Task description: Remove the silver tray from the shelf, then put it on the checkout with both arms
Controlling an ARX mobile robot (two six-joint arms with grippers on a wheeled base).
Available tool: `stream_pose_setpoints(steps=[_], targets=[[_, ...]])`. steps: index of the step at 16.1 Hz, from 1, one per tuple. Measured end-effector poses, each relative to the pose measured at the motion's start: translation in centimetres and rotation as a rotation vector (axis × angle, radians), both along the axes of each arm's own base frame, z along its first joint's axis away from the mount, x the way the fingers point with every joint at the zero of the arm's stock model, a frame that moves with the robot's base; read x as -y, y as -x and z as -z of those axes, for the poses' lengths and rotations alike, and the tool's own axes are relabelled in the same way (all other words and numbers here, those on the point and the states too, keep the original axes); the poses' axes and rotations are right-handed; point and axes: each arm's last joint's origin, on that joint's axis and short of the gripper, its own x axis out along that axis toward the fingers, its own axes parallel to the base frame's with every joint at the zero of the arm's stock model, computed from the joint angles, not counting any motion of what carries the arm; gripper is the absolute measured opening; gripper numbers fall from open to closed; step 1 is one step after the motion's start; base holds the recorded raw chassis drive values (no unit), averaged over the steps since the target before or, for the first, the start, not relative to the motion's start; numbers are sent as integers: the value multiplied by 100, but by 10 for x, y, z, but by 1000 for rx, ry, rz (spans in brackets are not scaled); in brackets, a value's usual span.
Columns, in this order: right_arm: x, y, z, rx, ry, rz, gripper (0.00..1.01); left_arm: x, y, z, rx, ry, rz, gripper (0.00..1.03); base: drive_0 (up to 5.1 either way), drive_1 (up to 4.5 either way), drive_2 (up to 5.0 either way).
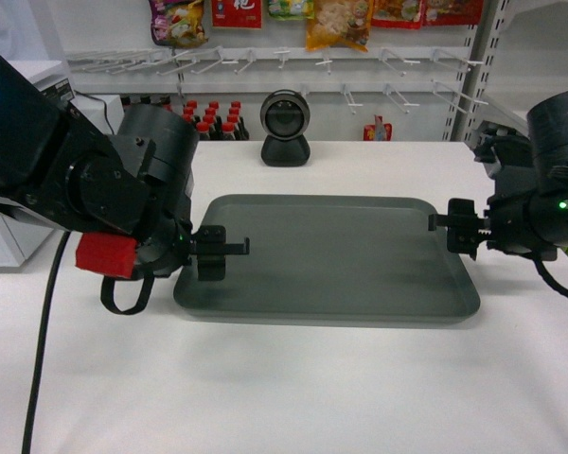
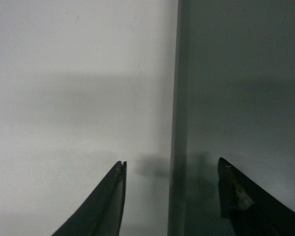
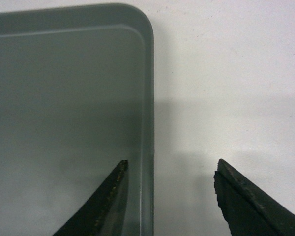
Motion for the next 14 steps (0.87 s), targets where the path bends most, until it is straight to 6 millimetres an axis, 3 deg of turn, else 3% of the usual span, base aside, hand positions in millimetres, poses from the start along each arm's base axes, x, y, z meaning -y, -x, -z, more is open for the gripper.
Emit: stream_pose_setpoints(steps=[2,4,6,7,9,10,13,14], targets=[[2,3,-4,12,-3,-2,62,-1,2,-5,20,6,-3,61,0,0,0],[5,12,-32,83,-7,-14,80,-6,12,-43,158,29,-26,79,0,0,0],[8,7,-55,176,-6,-6,97,-6,10,-86,333,69,-25,94,0,0,0],[8,9,-53,372,40,17,91,-10,11,-91,539,100,15,86,0,0,0],[12,53,-28,516,101,23,69,-34,56,-55,642,43,70,64,0,0,0],[13,77,-28,569,110,22,58,-48,78,-46,666,24,65,53,0,0,0],[22,130,-81,788,108,33,24,-71,126,-99,866,29,61,20,0,0,0],[28,147,-79,768,112,29,13,-76,143,-100,868,32,69,9,0,0,0]])
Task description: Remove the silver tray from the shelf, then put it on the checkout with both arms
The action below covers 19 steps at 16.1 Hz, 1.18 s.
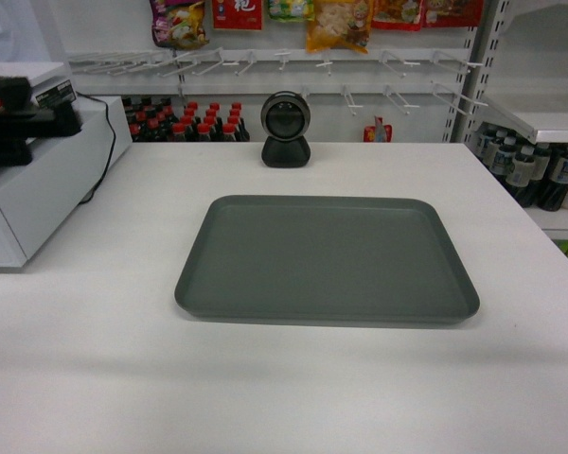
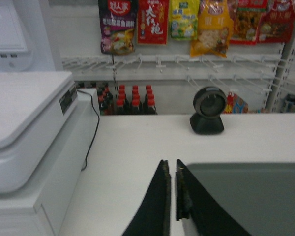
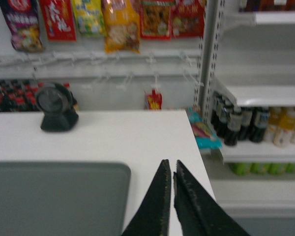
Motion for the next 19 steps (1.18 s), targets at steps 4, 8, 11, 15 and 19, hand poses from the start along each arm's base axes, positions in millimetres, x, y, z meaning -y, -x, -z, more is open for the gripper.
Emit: stream_pose_setpoints(steps=[4,8,11,15,19], targets=[[4,65,2,-45,7,14,3,-19,58,8,-40,-6,-5,1,0,0,0],[3,102,-6,-63,7,10,3,-32,91,12,-66,-8,15,1,0,0,0],[3,125,-3,-77,7,10,3,-37,110,11,-64,-7,-6,1,0,0,0],[3,146,-4,-74,7,10,3,-36,130,10,-58,-7,-1,1,0,0,0],[3,162,-6,-67,7,10,3,-36,145,10,-56,-7,-1,1,0,0,0]])
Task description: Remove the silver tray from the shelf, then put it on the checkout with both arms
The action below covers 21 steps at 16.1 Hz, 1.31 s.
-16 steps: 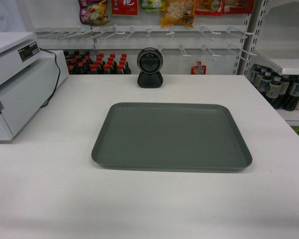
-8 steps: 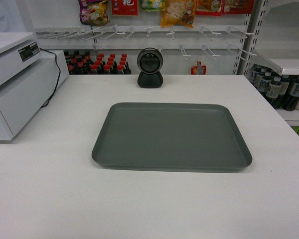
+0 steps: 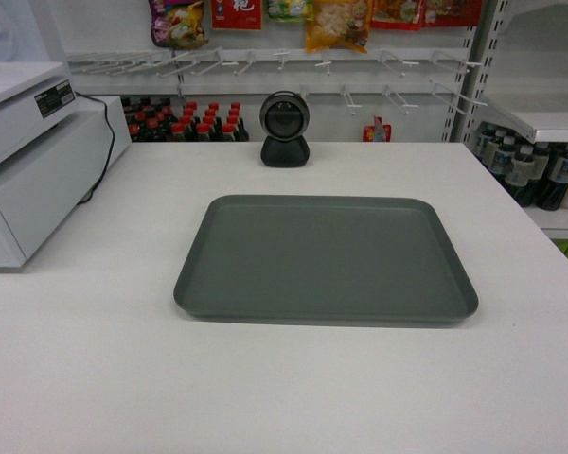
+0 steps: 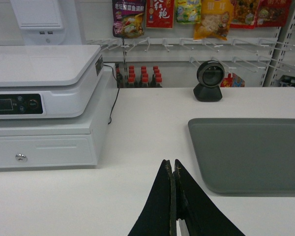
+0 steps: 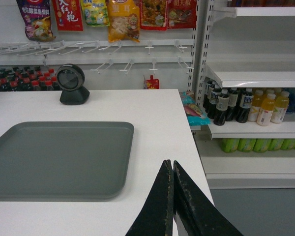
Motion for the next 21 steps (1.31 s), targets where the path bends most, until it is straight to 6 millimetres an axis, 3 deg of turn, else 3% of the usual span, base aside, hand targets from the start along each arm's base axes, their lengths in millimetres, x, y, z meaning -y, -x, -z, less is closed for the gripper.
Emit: stream_pose_setpoints(steps=[12,21], targets=[[0,29,-8,27,0,0,3,0,27,-6,21,0,0,1,0,0,0],[0,46,-1,-22,0,-1,3,0,44,-5,29,0,0,1,0,0,0]])
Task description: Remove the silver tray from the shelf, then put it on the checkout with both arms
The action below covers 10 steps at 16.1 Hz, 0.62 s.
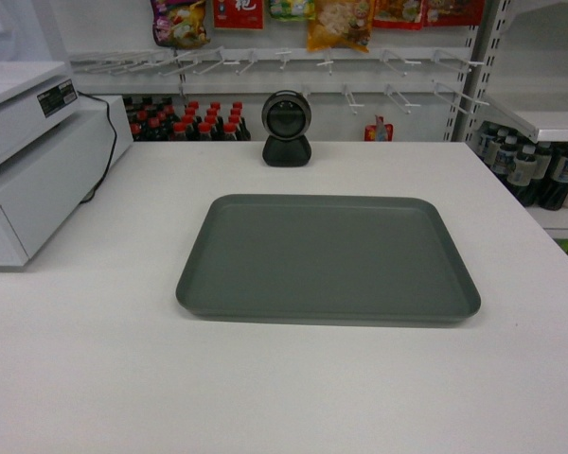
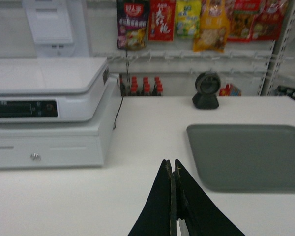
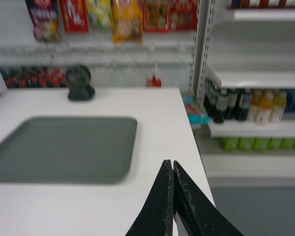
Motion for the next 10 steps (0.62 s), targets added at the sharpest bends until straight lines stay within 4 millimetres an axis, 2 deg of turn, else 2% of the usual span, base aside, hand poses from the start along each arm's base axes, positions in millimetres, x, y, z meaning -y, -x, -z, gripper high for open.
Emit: stream_pose_setpoints(steps=[1,3,4,5,6,8,10], targets=[[0,2,-6,60,0,-1,3,0,0,4,-27,0,-3,1,0,0,0],[0,2,-3,34,0,2,3,0,0,3,-18,0,0,1,0,0,0],[0,2,-3,39,1,1,5,0,0,3,-22,0,0,5,0,0,0],[0,2,-3,40,1,1,50,0,0,3,-22,0,0,50,0,0,0],[0,2,-3,40,1,1,70,0,0,3,-22,0,0,70,0,0,0],[0,2,-3,40,1,1,96,0,0,3,-22,0,0,95,0,0,0],[0,2,-3,40,1,1,98,0,0,3,-22,0,0,98,0,0,0]])
